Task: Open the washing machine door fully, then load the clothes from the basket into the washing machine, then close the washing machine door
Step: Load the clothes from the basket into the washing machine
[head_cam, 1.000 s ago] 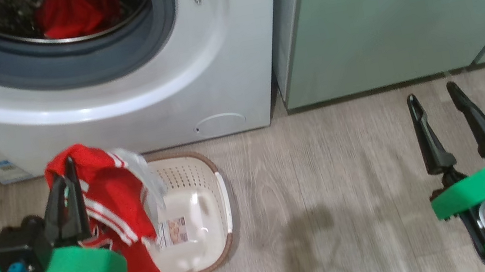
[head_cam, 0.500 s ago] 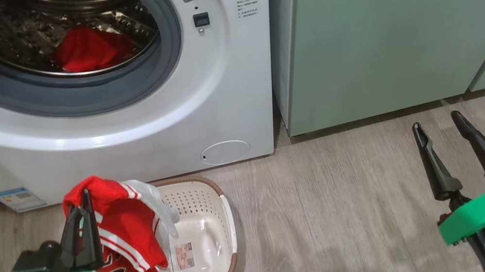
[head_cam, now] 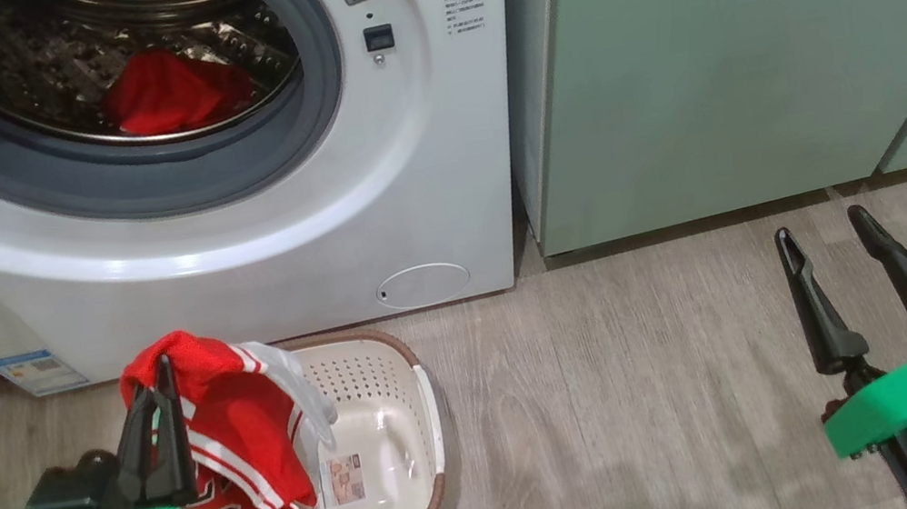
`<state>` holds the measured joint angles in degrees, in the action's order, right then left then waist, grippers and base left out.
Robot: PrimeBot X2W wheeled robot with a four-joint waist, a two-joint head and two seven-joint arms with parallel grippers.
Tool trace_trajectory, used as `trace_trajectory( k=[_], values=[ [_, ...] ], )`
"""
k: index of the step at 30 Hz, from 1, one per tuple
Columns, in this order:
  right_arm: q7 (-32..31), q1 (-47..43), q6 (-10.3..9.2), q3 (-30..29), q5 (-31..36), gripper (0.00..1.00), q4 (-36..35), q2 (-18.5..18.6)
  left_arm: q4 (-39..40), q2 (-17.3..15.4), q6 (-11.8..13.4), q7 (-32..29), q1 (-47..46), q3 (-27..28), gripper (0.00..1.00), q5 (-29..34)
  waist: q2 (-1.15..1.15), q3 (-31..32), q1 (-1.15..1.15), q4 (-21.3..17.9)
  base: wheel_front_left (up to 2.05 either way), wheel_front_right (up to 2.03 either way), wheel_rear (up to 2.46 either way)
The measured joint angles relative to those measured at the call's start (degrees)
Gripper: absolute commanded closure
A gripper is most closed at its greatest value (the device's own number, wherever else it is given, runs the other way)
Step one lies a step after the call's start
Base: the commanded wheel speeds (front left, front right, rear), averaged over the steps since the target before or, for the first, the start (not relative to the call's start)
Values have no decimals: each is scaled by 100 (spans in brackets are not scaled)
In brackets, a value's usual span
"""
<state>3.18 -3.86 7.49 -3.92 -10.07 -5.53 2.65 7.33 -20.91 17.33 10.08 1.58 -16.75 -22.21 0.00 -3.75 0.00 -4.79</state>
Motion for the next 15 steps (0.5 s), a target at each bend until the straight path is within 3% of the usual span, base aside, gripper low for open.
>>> trace_trajectory(
  k=[11, 15],
  values=[
    [-15, 6, 0, -2, 0, 0, -136, 0, -203, 2, -14, -68, -177, -19, 100, -107, 0, -223, 0, 45, 0, 0, 0],
    [-7, 77, 0, 43, -1, 0, -197, 0, -557, 8, -189, -109, -761, 10, 100, -252, 0, -466, 0, 27, 0, 0, 0]
  ],
)
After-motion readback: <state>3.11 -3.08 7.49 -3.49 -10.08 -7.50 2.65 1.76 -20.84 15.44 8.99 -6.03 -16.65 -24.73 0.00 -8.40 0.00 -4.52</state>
